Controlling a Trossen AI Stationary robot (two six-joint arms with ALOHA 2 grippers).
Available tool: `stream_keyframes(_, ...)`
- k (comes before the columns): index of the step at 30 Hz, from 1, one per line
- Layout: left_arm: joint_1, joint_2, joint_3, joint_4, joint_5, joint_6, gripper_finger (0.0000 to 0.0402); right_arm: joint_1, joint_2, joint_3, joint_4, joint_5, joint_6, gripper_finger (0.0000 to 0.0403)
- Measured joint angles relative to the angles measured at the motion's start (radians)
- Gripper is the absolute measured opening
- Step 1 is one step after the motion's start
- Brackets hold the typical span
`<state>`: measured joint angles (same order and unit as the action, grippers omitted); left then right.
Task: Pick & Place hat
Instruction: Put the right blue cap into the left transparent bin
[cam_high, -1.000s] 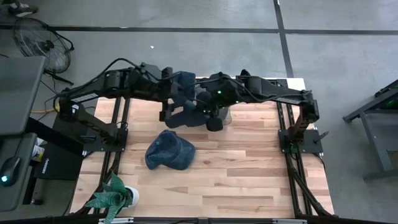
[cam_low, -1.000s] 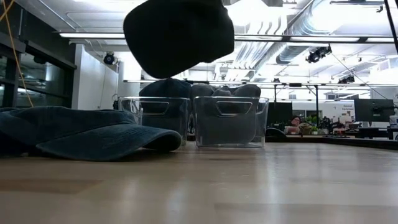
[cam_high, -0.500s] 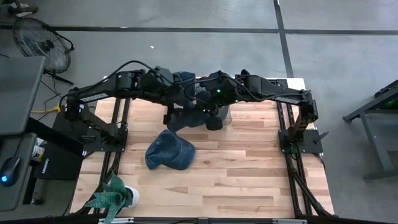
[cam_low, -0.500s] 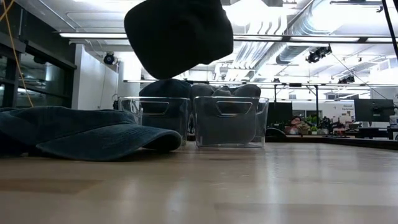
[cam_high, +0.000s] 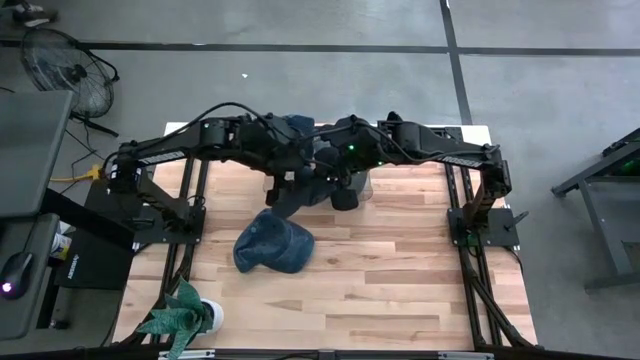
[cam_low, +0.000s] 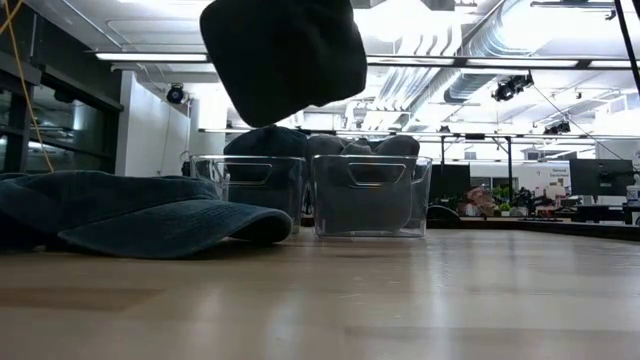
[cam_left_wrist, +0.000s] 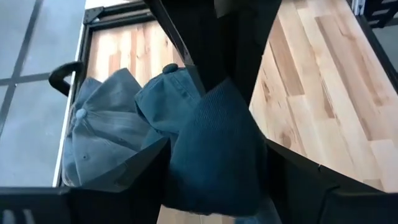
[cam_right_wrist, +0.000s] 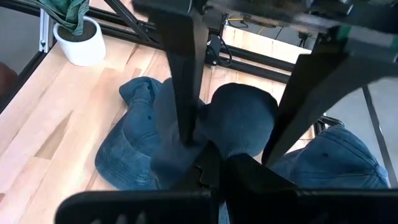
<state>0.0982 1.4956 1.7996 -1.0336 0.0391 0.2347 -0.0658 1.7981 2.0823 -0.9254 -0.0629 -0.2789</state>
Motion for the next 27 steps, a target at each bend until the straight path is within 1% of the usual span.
stream_keyframes(3, 0.0, 0.009, 0.004, 0.006, 0.0, 0.001, 0.0217, 0.0, -0.001, 0.0, 0.002, 0.0, 0.0, 0.0)
stream_keyframes(6, 0.0, 0.018, 0.001, -0.014, -0.001, 0.0, 0.018, 0.0, -0.001, 0.0, -0.007, 0.0, 0.0, 0.0)
stream_keyframes(9, 0.0, 0.013, 0.001, -0.016, -0.002, 0.003, 0.0129, 0.0, -0.001, 0.0, -0.005, 0.0, 0.0, 0.0)
stream_keyframes(13, 0.0, 0.014, 0.002, -0.02, -0.001, 0.02, 0.0037, 0.0, -0.001, 0.0, -0.007, 0.0, 0.0, 0.0)
stream_keyframes(14, 0.0, 0.014, 0.002, -0.019, 0.0, 0.021, 0.0021, 0.0, -0.001, 0.0, -0.007, 0.0, 0.0, 0.0)
stream_keyframes(15, 0.0, 0.014, 0.002, -0.017, 0.0, 0.022, 0.0015, 0.0, -0.001, 0.0, -0.007, 0.001, 0.0, 0.0)
stream_keyframes(18, 0.0, 0.014, 0.002, -0.021, -0.002, 0.023, 0.002, 0.001, -0.001, 0.0, -0.007, 0.0, -0.015, 0.0)
stream_keyframes(21, 0.0, 0.014, 0.002, -0.024, -0.003, 0.023, 0.001, 0.006, -0.002, 0.0, -0.007, 0.001, -0.021, 0.0)
stream_keyframes(23, -0.001, 0.014, 0.002, -0.03, -0.002, 0.023, 0.0011, 0.008, -0.004, 0.0, -0.012, 0.001, -0.026, 0.0003)
stream_keyframes(25, -0.001, 0.014, 0.002, -0.04, -0.003, 0.023, 0.001, 0.007, -0.016, -0.001, -0.025, 0.003, -0.029, 0.0012)
stream_keyframes(27, 0.0, 0.014, 0.002, -0.056, -0.006, 0.023, 0.001, 0.008, -0.041, -0.001, -0.049, 0.019, -0.03, 0.0029)
